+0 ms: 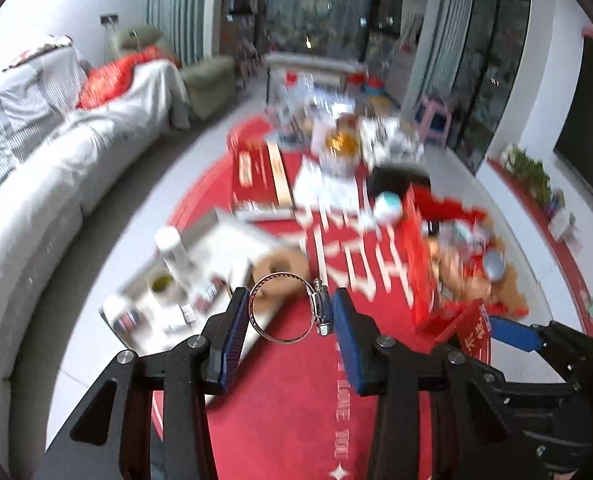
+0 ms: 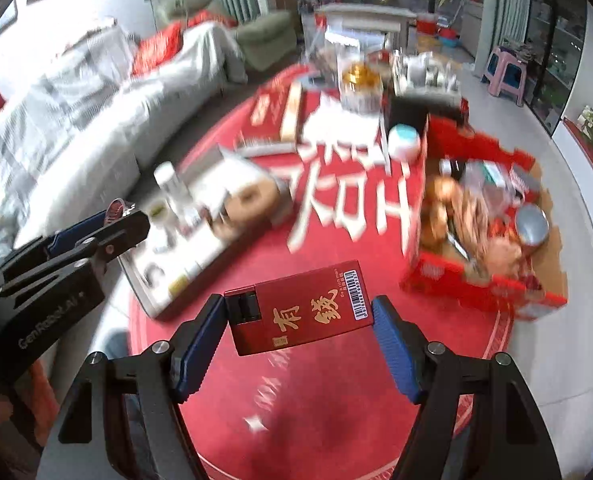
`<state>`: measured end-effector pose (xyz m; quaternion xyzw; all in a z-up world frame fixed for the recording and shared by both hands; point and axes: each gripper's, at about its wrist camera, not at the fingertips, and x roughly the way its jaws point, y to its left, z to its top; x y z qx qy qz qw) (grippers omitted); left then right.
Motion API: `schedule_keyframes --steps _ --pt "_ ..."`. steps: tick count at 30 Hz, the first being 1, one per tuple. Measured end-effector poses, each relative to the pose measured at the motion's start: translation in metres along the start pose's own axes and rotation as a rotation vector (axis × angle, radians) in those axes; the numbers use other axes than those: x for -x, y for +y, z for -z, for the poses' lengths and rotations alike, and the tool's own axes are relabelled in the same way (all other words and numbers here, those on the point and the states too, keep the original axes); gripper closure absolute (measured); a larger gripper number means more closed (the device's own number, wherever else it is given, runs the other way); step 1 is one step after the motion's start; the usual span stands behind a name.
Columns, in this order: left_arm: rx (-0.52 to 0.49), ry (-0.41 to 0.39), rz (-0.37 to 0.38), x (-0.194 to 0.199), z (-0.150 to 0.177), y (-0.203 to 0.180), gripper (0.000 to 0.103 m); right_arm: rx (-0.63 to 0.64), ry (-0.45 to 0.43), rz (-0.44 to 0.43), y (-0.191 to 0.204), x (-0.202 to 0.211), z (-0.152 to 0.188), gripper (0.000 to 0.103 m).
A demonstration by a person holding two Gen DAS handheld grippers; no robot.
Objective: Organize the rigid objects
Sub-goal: 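Lift and carry hose clamp and red box over the tray, then drop hose clamp into tray with left tool while right tool releases red box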
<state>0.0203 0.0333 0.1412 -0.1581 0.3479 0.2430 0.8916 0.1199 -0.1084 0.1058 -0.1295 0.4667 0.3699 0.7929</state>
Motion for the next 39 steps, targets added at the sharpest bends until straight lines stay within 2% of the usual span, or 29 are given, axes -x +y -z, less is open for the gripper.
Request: schedule_keyframes --steps 5,11,14,17,21,29,32,39 --pt "0.017 -0.091 -0.045 0.026 -0.036 0.022 0.058 -0.006 -0.08 -0.036 0.018 0.025 -0.045 0.028" --pt "0.097 -0.148 -0.111 0.04 -0.065 0.066 0.058 0.012 -0.173 -0.073 0.047 0.047 -0.089 0.028" --pt "0.138 -0.15 -0.162 0.035 -0.069 0.093 0.058 0.036 -0.199 -0.088 0.065 0.048 -0.106 0.028" --pt "0.172 -0.108 -0.195 0.015 -0.063 0.114 0.058 0.058 -0.196 -0.097 0.08 0.035 -0.119 0.028" --pt "0.173 -0.031 -0.248 -0.022 -0.041 0.129 0.058 0.071 -0.136 -0.098 0.096 -0.006 -0.125 0.028" --pt "0.186 0.173 -0.287 -0.106 0.014 0.142 0.058 0.072 0.031 -0.069 0.107 -0.098 -0.102 0.028" --pt "0.188 0.224 -0.292 -0.125 0.029 0.143 0.058 0.068 0.087 -0.065 0.107 -0.124 -0.094 0.028" --pt "0.193 0.276 -0.303 -0.153 0.042 0.146 0.058 0.071 0.154 -0.047 0.106 -0.162 -0.087 0.028"
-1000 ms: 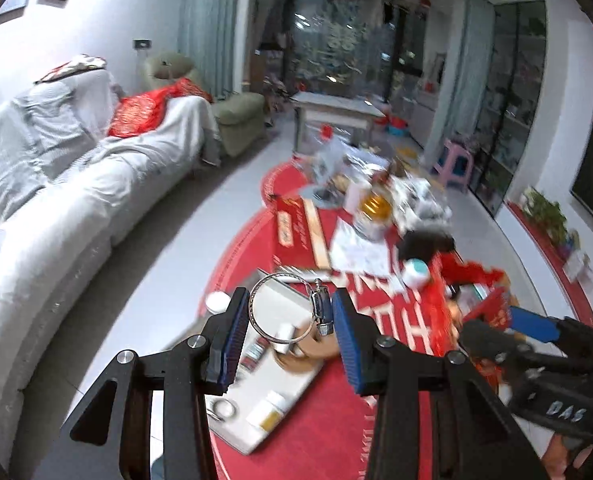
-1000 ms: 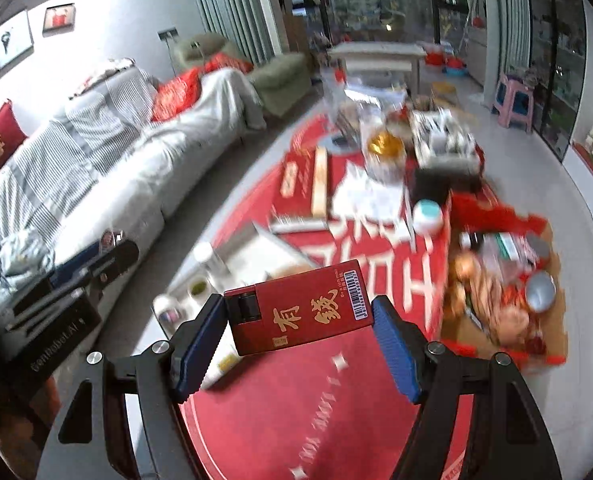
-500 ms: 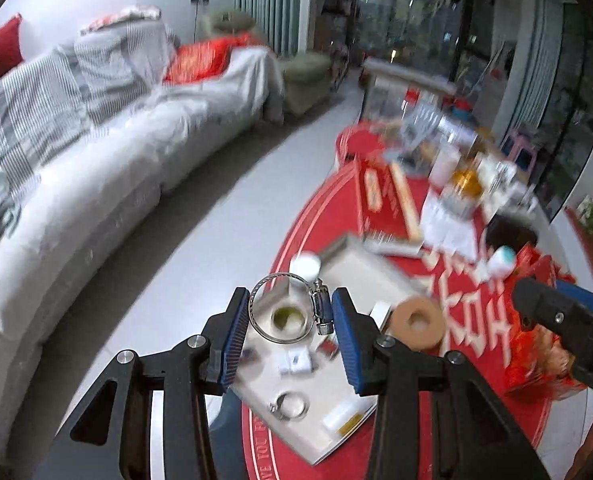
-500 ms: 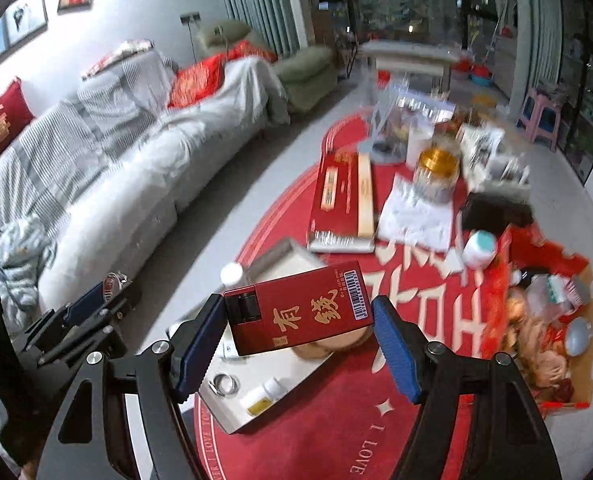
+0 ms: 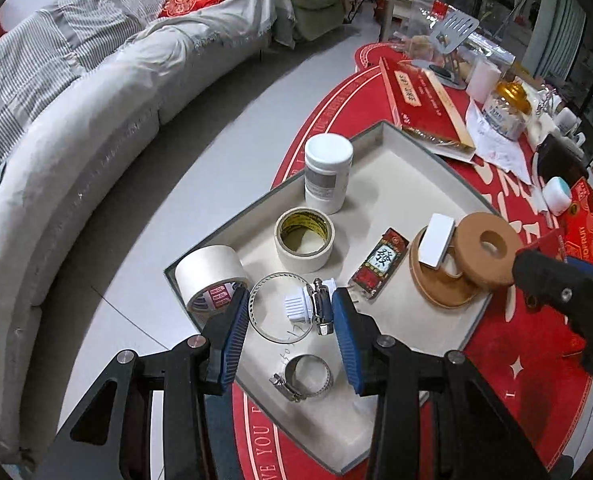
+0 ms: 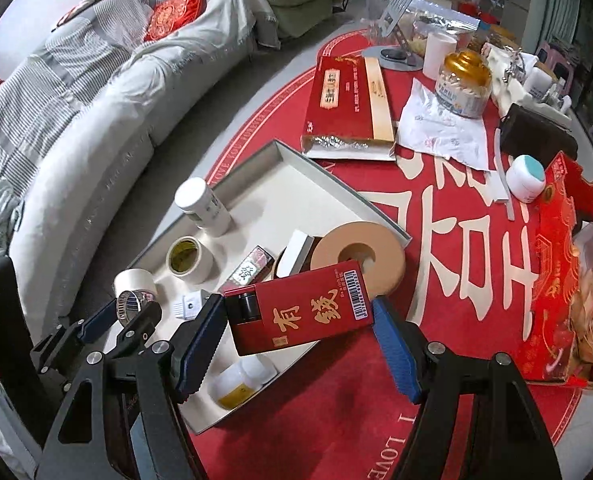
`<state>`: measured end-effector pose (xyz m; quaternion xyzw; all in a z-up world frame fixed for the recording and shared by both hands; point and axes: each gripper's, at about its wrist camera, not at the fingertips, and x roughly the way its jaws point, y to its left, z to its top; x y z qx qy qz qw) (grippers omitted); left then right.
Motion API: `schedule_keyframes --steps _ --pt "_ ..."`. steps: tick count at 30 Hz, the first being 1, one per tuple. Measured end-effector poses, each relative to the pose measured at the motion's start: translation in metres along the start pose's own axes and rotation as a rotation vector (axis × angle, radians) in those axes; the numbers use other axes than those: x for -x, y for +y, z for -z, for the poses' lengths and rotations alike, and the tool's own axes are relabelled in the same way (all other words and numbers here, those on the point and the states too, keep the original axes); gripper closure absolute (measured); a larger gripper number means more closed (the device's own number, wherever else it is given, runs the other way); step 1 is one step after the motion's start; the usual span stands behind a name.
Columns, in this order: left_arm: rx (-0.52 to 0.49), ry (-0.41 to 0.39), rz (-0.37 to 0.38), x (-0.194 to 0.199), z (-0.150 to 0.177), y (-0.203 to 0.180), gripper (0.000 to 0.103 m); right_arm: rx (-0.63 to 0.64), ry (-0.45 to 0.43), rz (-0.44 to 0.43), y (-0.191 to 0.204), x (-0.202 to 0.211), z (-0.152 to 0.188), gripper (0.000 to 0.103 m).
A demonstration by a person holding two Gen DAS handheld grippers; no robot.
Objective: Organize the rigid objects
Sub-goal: 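Drop hose clamp into tray with left tool while right tool releases red box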
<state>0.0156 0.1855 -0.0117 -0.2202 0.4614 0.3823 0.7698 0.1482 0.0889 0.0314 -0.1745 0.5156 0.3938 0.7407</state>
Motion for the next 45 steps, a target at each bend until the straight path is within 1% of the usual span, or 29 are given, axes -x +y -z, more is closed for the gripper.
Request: schedule_keyframes --steps 5,13,24,35,41,43,44,45 --pt "-0.006 0.016 -0.006 -0.013 -0.002 -0.004 0.058 0.006 0.035 0.0 0.002 -0.02 -0.002 0.028" --pt "-0.021 0.038 -0.012 -0.027 -0.003 -0.008 0.058 -0.003 0.068 -0.003 0.002 -0.041 -0.005 0.028" --pt "-0.02 0.054 -0.008 -0.039 -0.006 -0.01 0.058 -0.004 0.089 0.002 0.001 -0.057 -0.009 0.028" --pt "-0.033 0.069 -0.009 -0.047 -0.007 -0.012 0.058 -0.013 0.108 -0.019 0.003 -0.067 -0.012 0.028" --pt "-0.038 0.08 -0.009 -0.052 -0.007 -0.015 0.058 -0.002 0.12 0.002 0.003 -0.075 -0.014 0.028" --pt "-0.037 0.085 -0.013 -0.054 -0.007 -0.015 0.057 0.013 0.12 0.014 0.006 -0.076 -0.014 0.028" --pt "-0.035 0.085 -0.024 -0.054 -0.007 -0.015 0.054 0.024 0.123 0.021 0.007 -0.077 -0.014 0.028" --pt "-0.037 0.085 -0.035 -0.054 -0.007 -0.014 0.041 0.037 0.128 0.025 0.009 -0.077 -0.014 0.028"
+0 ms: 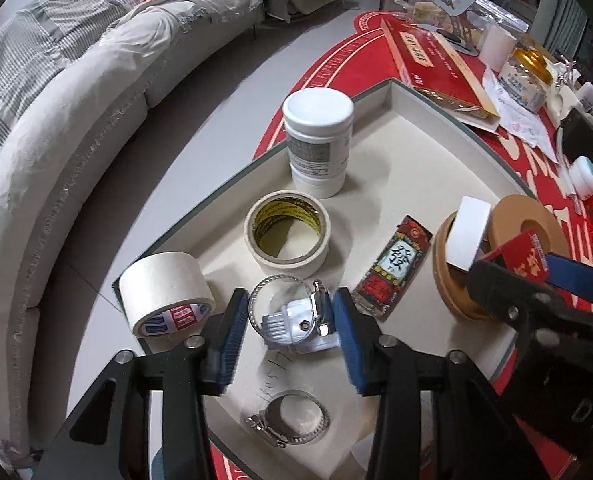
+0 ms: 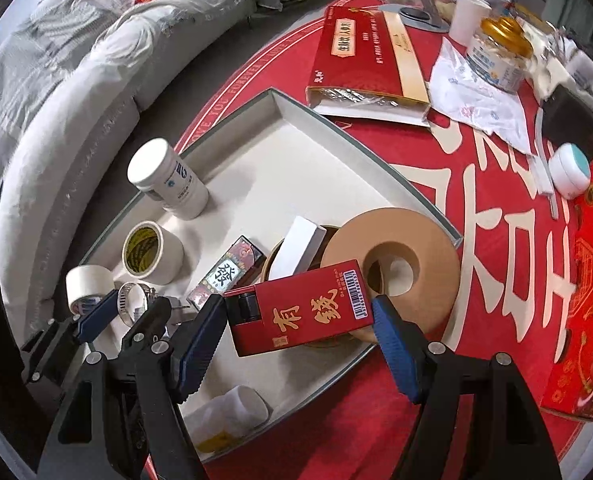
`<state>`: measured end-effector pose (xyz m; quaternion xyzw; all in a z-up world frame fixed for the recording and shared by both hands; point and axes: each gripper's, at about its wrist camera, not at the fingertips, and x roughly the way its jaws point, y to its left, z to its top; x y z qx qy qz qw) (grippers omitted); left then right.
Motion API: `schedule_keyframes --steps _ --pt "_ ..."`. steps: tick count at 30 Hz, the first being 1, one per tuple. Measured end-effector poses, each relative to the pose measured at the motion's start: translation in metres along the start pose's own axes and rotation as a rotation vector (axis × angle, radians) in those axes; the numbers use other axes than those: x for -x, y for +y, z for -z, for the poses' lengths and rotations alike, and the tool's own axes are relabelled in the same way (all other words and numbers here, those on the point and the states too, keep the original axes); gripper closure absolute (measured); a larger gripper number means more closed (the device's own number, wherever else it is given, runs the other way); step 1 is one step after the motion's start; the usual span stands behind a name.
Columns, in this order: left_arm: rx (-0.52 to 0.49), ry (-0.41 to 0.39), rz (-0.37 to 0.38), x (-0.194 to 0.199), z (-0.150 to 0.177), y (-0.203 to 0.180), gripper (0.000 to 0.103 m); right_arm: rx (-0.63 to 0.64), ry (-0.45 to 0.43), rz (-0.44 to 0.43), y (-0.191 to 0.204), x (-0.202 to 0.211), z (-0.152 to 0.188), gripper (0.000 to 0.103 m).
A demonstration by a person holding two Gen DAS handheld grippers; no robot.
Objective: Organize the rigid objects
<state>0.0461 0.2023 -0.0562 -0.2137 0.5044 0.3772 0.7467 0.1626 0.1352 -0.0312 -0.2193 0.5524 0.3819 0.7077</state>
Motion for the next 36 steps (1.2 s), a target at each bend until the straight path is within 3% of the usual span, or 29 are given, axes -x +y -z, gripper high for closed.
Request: schedule_keyframes --steps 1,2,4,5,8,12,16,19,25,30,32,36 --pt "0.003 -0.004 -0.012 0.001 0.0 0.0 0.026 0.008 0.005 0.006 0.001 0.0 0.0 0.028" --pt "0.008 -0.014 -0.014 0.003 0.0 0.001 0.021 0.011 0.009 0.009 0.002 0.0 0.0 0.027" --pt "0.017 -0.025 -0.023 0.008 0.001 0.004 0.019 0.012 0.004 0.017 0.002 0.002 0.001 0.013" --pt "0.021 -0.009 -0.03 0.009 0.001 0.006 0.018 0.014 -0.016 0.018 0.002 0.006 0.002 0.0" --pt "0.024 0.054 -0.038 0.005 -0.001 0.01 0.0 0.031 -0.076 0.017 0.002 0.02 0.005 0.0" --pt "0.037 0.045 -0.011 0.017 0.005 0.017 0.0 0.01 -0.114 -0.017 -0.005 0.035 0.01 0.0" --pt "0.067 -0.025 0.047 0.039 0.009 0.025 0.0 -0.049 -0.143 -0.047 -0.015 0.046 0.014 0.0" --pt "0.094 -0.074 0.145 0.059 0.009 0.032 0.0 -0.071 -0.145 -0.061 -0.018 0.054 0.018 0.0" --pt "0.13 -0.033 0.196 0.078 0.006 0.035 0.0 -0.116 -0.11 -0.056 -0.023 0.073 0.023 0.0" --pt "0.098 0.01 0.01 0.091 0.012 0.024 0.0 -0.081 -0.111 -0.019 -0.017 0.095 0.023 0.0" --pt "0.097 0.001 0.001 0.099 0.013 0.024 0.0 -0.076 -0.084 0.021 -0.014 0.099 0.021 0.0" --pt "0.111 -0.015 -0.008 0.11 0.012 0.028 0.0 -0.087 -0.084 -0.004 -0.013 0.109 0.02 0.0"
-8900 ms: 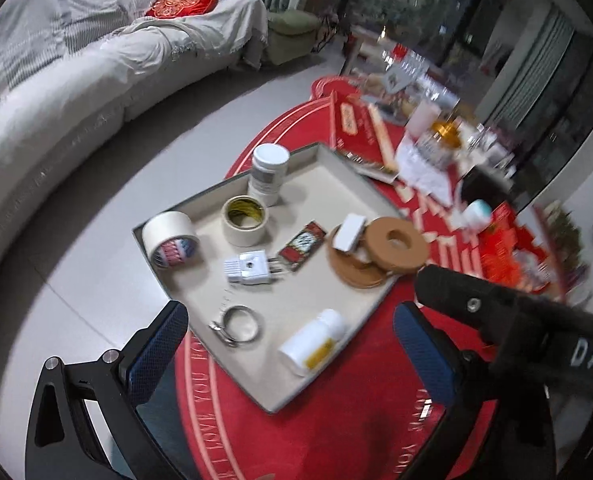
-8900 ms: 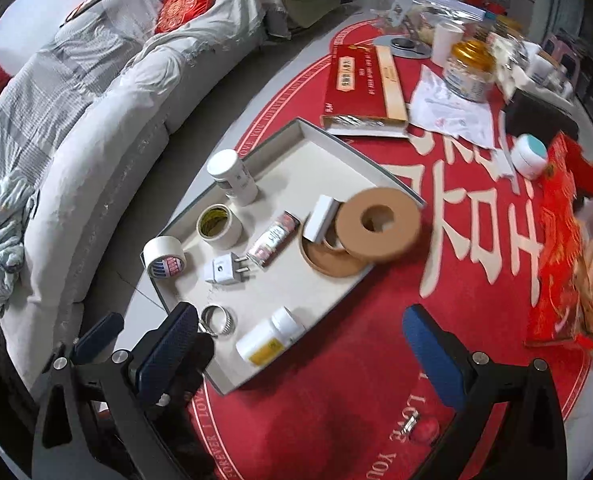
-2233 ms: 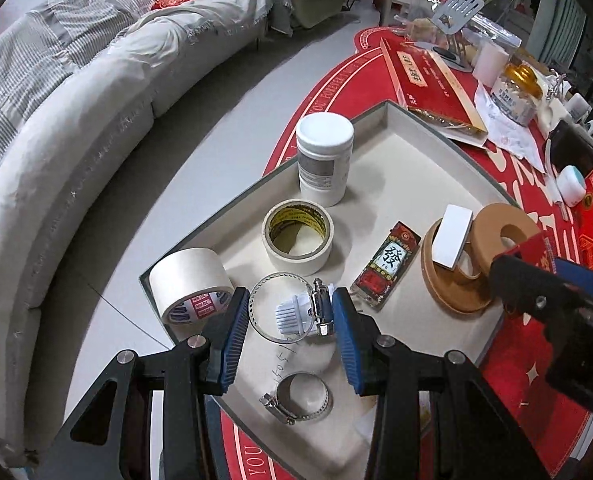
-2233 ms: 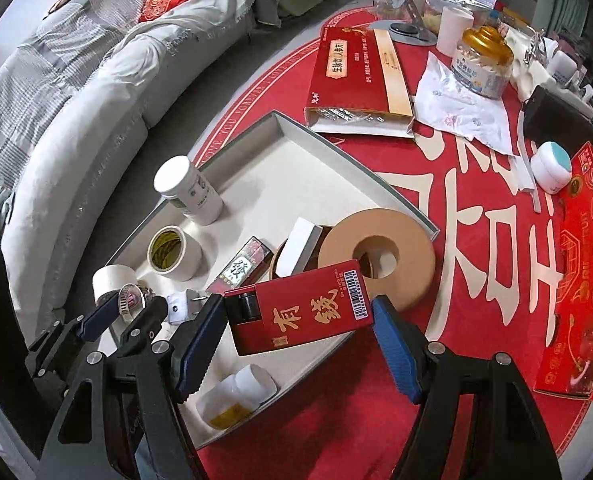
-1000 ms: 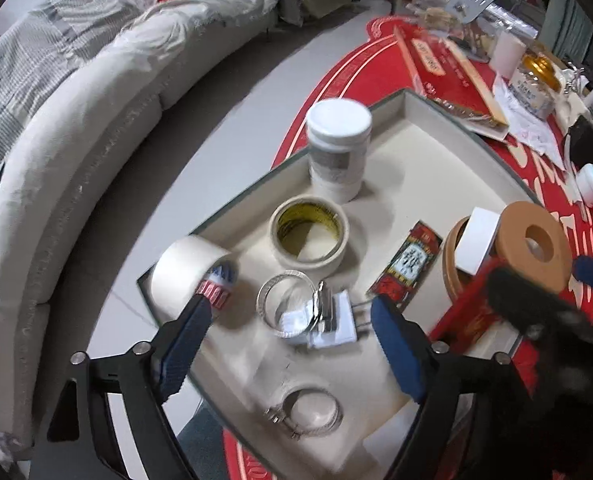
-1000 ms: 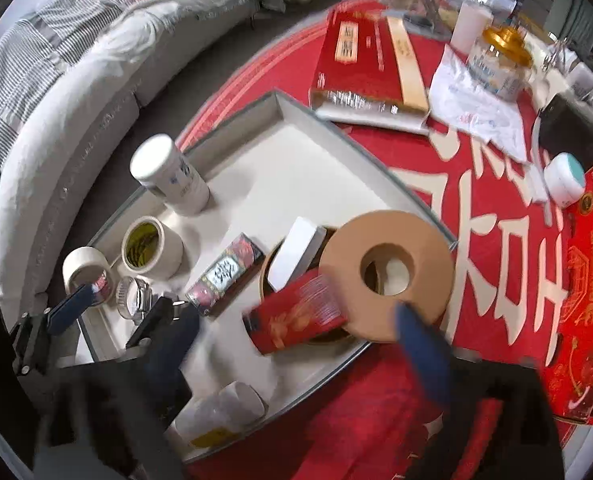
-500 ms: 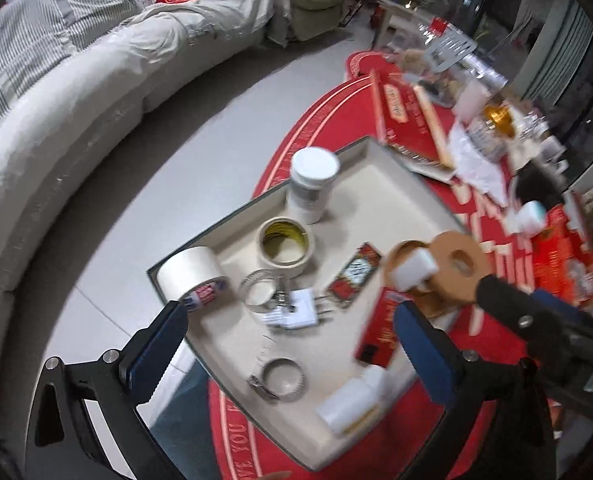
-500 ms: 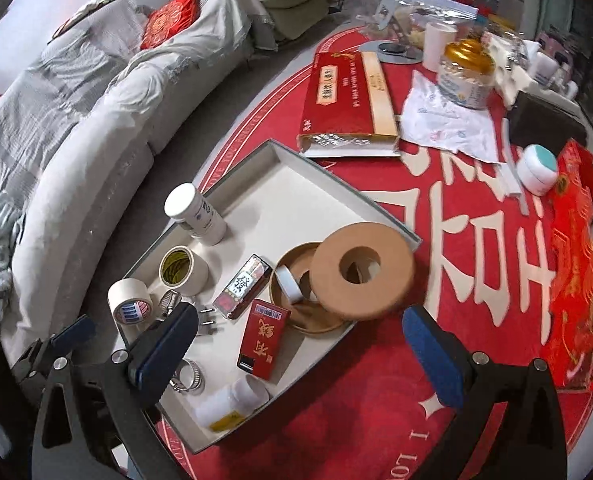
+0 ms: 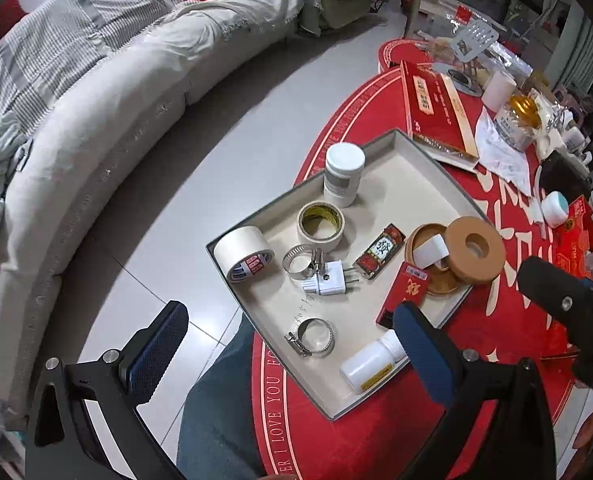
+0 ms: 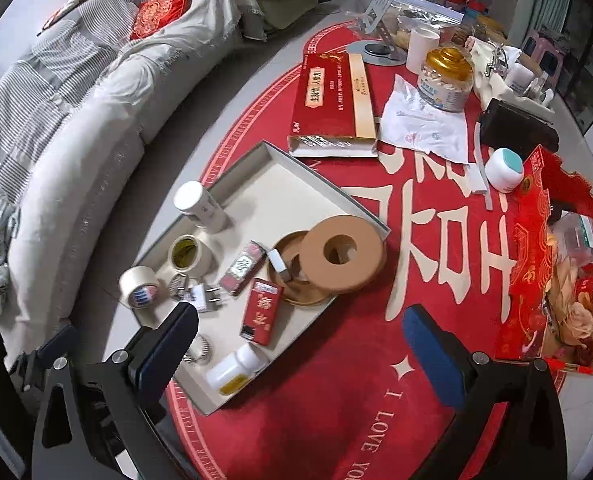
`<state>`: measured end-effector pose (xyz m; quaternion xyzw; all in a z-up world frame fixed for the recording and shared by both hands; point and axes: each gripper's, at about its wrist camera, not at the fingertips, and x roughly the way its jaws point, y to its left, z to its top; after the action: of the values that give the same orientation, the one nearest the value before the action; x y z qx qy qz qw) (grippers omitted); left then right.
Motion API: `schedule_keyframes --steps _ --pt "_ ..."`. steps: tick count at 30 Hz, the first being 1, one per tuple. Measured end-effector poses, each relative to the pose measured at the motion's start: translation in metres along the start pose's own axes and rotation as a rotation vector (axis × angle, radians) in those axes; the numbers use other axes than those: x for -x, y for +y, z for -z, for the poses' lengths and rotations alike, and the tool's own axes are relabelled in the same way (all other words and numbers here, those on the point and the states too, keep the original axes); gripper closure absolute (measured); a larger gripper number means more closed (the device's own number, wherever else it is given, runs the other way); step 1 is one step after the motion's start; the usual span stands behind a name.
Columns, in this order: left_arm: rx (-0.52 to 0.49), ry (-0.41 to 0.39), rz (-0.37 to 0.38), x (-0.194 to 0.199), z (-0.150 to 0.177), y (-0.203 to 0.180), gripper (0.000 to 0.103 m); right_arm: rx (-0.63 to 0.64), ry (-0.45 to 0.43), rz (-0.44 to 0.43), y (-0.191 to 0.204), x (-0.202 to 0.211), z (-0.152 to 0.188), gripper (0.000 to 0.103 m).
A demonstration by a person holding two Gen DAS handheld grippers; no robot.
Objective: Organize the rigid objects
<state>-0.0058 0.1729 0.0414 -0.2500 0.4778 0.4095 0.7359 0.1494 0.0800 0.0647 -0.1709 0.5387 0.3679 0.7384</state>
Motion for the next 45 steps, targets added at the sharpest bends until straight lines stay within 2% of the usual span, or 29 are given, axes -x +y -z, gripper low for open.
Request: schedule_keyframes --steps 13,45 --pt "0.015 -0.027 -0.015 0.01 -0.004 0.007 0.0 0.041 -0.004 0.005 0.021 0.009 -0.003 0.0" --pt "0.01 -0.04 -0.017 0.012 -0.002 0.01 0.0 0.04 0.036 0.019 0.025 -0.002 0.002 0.0"
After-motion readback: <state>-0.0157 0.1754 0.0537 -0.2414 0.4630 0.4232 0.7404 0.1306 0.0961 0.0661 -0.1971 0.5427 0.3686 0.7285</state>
